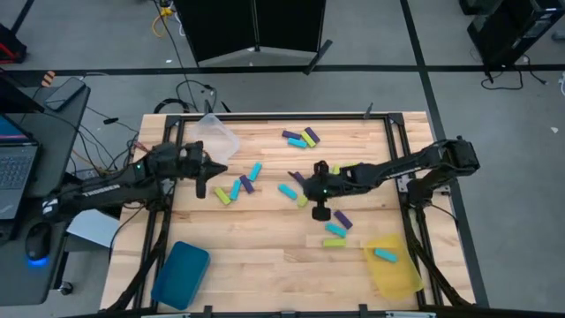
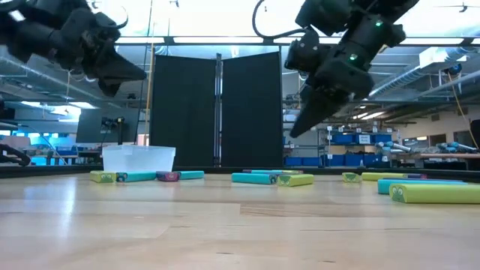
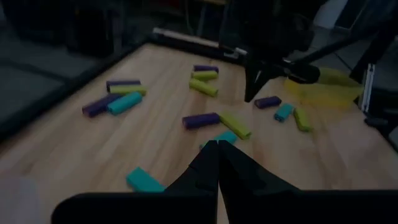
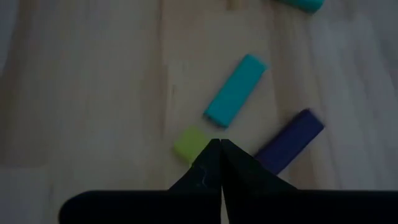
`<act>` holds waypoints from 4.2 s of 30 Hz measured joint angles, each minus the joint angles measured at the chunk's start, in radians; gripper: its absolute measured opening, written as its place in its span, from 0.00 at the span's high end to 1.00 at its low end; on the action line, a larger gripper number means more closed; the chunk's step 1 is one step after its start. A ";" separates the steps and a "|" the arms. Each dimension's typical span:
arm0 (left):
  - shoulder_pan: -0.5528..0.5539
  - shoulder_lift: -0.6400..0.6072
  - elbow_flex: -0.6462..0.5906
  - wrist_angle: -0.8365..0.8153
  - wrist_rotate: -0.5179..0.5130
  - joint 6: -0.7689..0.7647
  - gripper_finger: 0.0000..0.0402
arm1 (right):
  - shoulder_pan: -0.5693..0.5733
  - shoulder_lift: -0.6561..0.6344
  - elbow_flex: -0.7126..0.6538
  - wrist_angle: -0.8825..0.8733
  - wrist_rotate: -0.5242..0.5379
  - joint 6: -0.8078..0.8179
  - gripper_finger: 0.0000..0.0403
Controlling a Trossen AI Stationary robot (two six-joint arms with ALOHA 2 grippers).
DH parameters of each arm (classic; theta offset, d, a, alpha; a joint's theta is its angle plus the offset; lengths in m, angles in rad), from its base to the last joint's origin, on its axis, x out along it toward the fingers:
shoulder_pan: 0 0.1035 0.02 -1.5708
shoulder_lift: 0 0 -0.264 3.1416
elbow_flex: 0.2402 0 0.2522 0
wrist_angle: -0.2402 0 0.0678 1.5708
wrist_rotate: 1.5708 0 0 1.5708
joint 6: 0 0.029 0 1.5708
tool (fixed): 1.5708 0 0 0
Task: Sort blocks
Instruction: Put the green block into the transparent bin
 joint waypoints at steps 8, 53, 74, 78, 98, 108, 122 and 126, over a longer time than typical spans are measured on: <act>-0.047 0.236 0.198 -0.183 0.008 -0.020 0.96 | -0.064 0.000 0.000 -0.004 -0.030 -0.108 0.98; -0.365 0.975 0.479 -0.759 -0.300 0.462 0.47 | -0.128 -0.348 -0.213 -0.042 -0.113 -0.159 0.98; -0.359 1.144 0.482 -0.734 -0.314 0.524 0.48 | -0.091 -0.351 -0.233 -0.023 -0.111 -0.126 0.97; -0.362 1.145 0.481 -0.735 -0.309 0.510 0.55 | -0.091 -0.351 -0.233 -0.023 -0.110 -0.126 0.97; -0.250 0.950 0.717 -0.926 -0.297 0.214 0.74 | -0.089 -0.350 -0.233 -0.020 -0.104 -0.123 0.97; 0.191 0.907 0.733 -0.919 -0.326 0.212 0.74 | -0.086 -0.350 -0.233 0.043 -0.104 -0.096 0.97; 0.539 1.182 0.785 -0.793 -0.332 0.293 0.74 | -0.107 -0.350 -0.233 0.071 -0.104 -0.107 0.97; 0.541 1.230 0.821 -0.794 -0.331 0.294 0.74 | -0.108 -0.350 -0.233 0.070 -0.104 -0.107 0.97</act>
